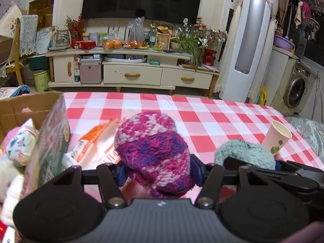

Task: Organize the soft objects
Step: 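Carry both knit balls into the cardboard box and open both grippers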

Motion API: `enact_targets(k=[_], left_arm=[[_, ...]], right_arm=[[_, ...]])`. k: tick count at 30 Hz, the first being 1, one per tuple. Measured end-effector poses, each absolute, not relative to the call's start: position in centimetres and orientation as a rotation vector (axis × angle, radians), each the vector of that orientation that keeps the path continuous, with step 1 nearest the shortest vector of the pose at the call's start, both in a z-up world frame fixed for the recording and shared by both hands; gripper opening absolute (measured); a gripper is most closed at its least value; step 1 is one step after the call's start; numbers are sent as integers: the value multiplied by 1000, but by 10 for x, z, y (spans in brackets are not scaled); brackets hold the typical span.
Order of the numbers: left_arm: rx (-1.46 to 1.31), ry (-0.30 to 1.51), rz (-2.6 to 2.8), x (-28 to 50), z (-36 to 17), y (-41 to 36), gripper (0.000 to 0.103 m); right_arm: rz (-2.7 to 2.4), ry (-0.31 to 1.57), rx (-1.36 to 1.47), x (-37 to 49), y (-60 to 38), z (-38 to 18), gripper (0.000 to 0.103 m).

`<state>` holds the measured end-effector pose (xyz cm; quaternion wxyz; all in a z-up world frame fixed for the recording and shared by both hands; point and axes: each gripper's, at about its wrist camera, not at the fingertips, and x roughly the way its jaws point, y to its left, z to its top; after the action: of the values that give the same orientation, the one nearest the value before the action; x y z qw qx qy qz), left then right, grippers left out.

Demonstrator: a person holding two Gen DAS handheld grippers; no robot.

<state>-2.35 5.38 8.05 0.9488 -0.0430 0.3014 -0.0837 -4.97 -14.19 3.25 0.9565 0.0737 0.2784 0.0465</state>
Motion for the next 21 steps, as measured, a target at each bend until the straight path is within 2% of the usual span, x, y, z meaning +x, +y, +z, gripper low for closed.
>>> enact_targets(k=[21], left_arm=[[-126,517,-120,-39,103,95,60]], right_arm=[[123,503,105,-83,-100,70,87]])
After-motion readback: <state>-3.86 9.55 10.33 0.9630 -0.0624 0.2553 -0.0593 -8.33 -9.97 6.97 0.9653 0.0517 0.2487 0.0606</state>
